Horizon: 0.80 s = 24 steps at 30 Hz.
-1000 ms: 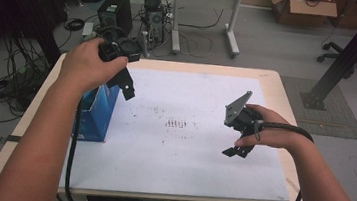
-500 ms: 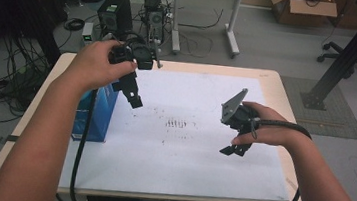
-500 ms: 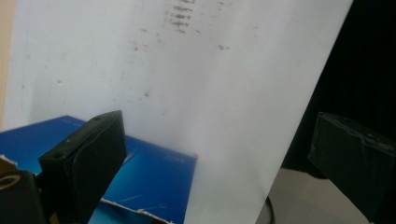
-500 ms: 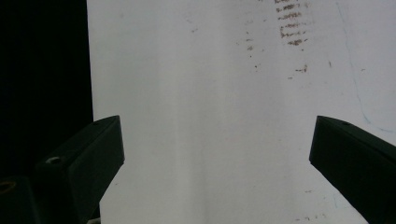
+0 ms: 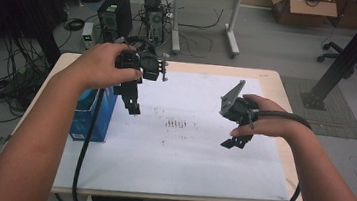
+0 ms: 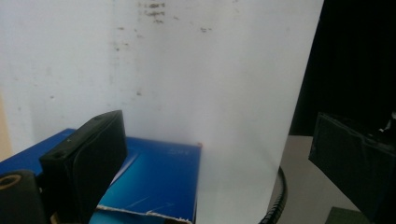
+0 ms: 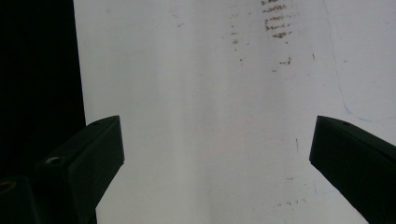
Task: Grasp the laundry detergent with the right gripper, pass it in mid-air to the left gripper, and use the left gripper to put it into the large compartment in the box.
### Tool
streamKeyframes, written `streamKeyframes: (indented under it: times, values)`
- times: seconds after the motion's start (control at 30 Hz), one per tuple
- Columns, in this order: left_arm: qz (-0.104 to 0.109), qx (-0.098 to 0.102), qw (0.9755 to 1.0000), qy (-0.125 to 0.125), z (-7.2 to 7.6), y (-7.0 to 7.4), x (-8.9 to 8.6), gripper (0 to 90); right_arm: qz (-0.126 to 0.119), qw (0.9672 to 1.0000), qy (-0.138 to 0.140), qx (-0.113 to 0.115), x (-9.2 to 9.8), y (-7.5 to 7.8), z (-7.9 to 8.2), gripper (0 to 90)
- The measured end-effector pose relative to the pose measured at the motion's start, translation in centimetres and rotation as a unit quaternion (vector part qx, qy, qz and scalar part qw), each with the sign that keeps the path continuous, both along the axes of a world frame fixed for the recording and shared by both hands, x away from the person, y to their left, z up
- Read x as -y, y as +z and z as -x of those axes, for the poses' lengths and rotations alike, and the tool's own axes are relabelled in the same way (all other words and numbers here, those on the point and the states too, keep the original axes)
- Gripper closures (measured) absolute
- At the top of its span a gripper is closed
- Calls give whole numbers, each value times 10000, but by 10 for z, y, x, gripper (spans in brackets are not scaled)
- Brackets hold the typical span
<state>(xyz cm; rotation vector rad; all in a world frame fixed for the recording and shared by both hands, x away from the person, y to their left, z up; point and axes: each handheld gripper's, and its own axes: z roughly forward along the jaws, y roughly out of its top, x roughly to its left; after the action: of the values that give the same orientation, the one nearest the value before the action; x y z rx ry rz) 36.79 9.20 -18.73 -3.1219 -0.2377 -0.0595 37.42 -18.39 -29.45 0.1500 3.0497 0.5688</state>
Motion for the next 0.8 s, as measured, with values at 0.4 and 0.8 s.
streamKeyframes:
  times: [0.4,0.8]
  values:
    - [-95,-19,9996,-253,6,-8,14,49,69,10000,-30,17,-1,4,-5,32]
    - [-132,-93,9996,-245,2,-14,15,50,126,9999,-73,74,4,9,-5,32]
